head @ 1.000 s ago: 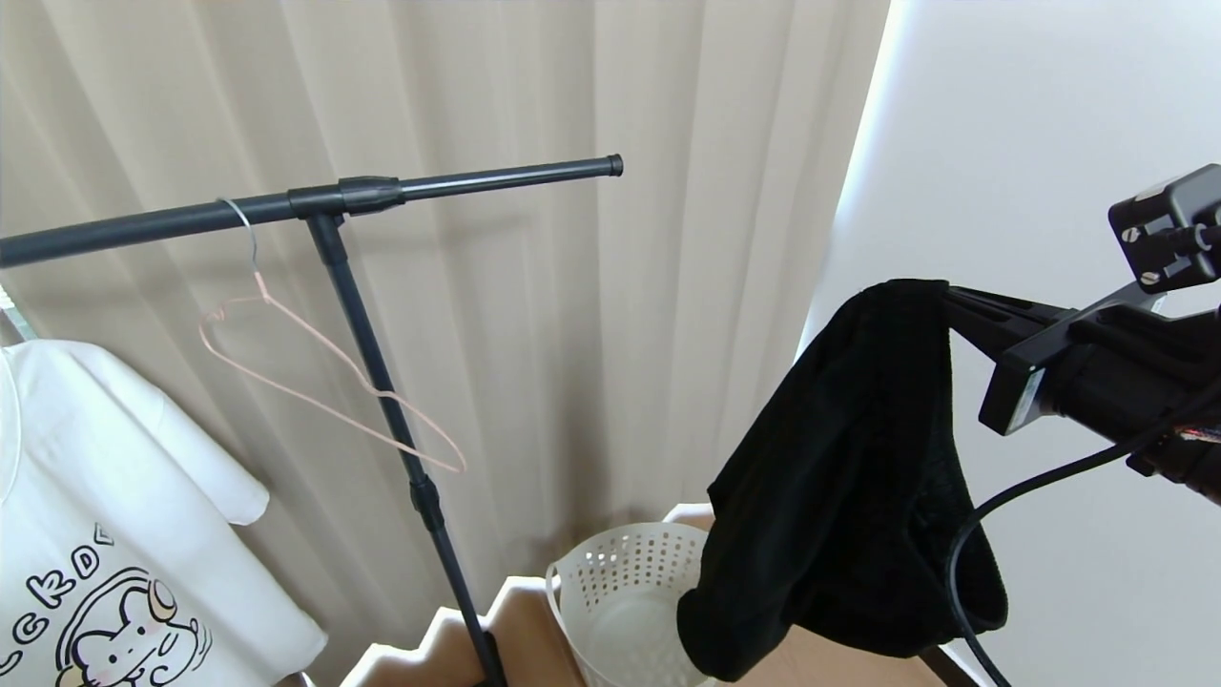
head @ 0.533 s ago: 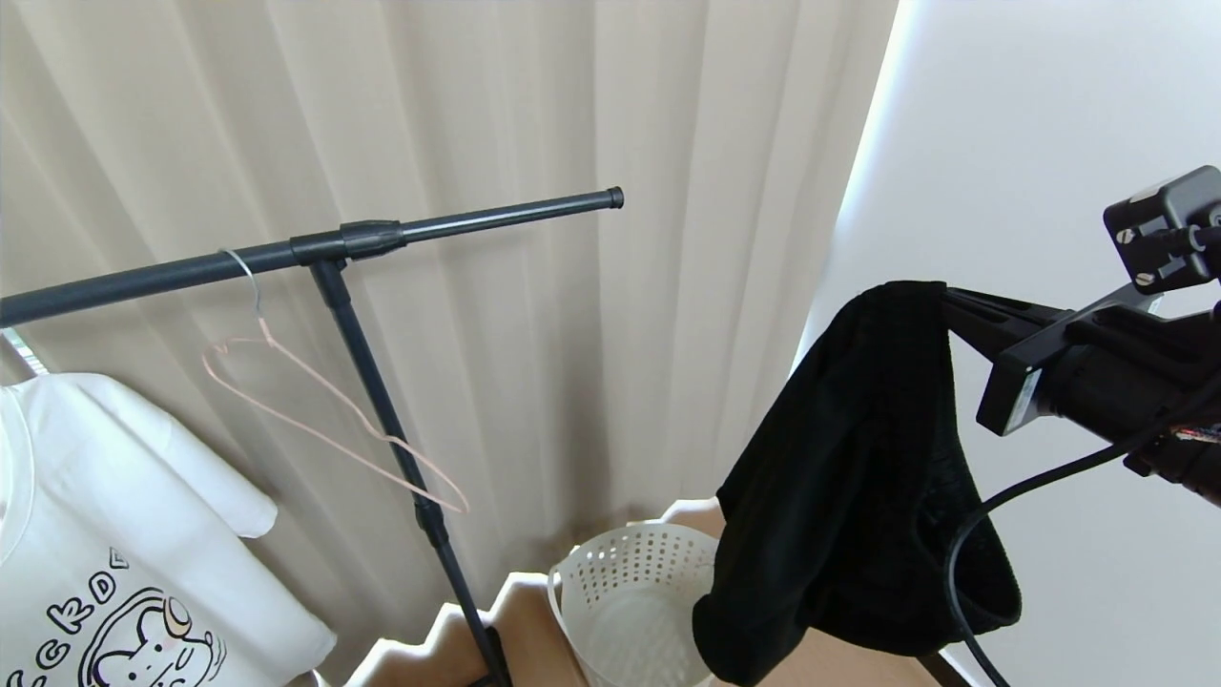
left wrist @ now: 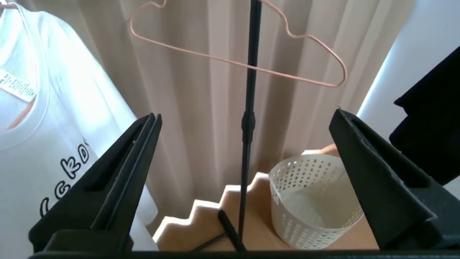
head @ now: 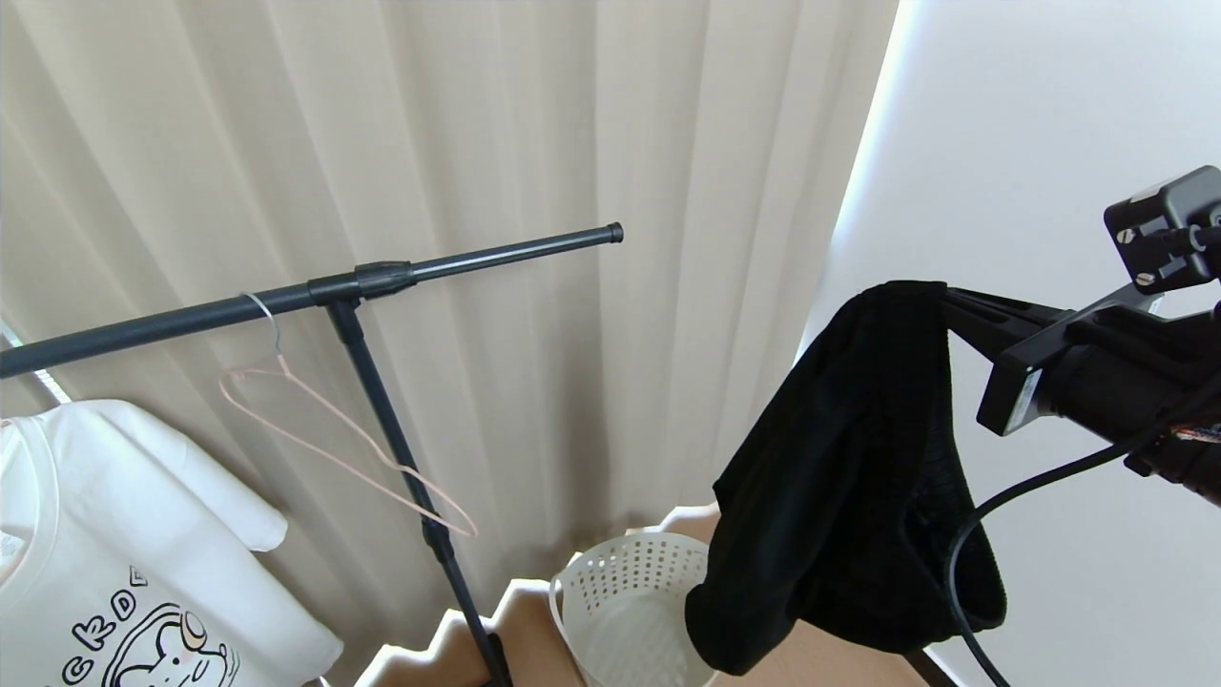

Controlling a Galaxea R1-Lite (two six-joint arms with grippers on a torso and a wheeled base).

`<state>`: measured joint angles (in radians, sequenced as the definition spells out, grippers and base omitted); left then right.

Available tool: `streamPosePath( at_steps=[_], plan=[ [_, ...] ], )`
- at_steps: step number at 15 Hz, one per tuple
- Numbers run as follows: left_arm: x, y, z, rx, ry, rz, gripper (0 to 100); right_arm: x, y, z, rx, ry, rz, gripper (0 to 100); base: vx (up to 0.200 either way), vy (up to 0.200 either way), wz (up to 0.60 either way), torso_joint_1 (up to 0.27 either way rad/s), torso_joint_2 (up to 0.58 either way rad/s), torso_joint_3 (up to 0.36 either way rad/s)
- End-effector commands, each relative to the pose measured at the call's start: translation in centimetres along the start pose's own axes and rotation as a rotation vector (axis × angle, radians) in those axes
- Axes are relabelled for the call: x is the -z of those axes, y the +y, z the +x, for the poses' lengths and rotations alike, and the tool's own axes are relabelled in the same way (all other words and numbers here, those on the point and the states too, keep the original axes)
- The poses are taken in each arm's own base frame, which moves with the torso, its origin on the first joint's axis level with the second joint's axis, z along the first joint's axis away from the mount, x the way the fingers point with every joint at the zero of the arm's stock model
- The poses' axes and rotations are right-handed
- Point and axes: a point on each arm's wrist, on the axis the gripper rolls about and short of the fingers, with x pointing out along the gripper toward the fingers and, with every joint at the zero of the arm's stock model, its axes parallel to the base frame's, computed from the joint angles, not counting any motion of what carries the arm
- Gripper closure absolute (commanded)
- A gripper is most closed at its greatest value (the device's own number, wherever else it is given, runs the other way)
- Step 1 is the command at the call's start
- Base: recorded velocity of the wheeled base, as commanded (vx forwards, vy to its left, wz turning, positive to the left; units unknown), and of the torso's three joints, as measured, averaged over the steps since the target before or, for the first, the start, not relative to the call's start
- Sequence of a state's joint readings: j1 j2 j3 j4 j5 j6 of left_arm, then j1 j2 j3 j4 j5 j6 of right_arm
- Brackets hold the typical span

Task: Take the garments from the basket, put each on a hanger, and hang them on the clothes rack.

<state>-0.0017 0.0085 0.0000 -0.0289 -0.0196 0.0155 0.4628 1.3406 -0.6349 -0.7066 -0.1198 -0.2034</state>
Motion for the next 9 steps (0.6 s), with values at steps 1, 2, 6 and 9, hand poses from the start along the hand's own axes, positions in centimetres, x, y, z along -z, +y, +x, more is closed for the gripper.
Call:
streamPosePath(
  at_steps=[1, 2, 6, 9],
  plan=[
    [0.00, 0.00, 0.01, 0.000, 0.000, 0.000, 0, 0.02, 0.02, 0.04, -0.001, 0.001, -0.001, 100, 0.000, 0.000, 0.00, 0.173, -0.36, -0.188],
    [0.00, 0.00, 0.01, 0.000, 0.000, 0.000, 0, 0.02, 0.02, 0.04, -0.001, 0.001, -0.001, 100, 0.000, 0.000, 0.00, 0.163, -0.33, -0.183],
    [0.00, 0.00, 0.01, 0.000, 0.000, 0.000, 0, 0.06, 0.03, 0.03, -0.001, 0.002, 0.001, 100, 0.000, 0.000, 0.00, 0.163, -0.34, -0.182],
    [0.00, 0.00, 0.01, 0.000, 0.000, 0.000, 0, 0.33, -0.20, 0.01, -0.001, 0.010, 0.000, 100, 0.000, 0.000, 0.20, 0.021, -0.05, -0.023]
  ],
)
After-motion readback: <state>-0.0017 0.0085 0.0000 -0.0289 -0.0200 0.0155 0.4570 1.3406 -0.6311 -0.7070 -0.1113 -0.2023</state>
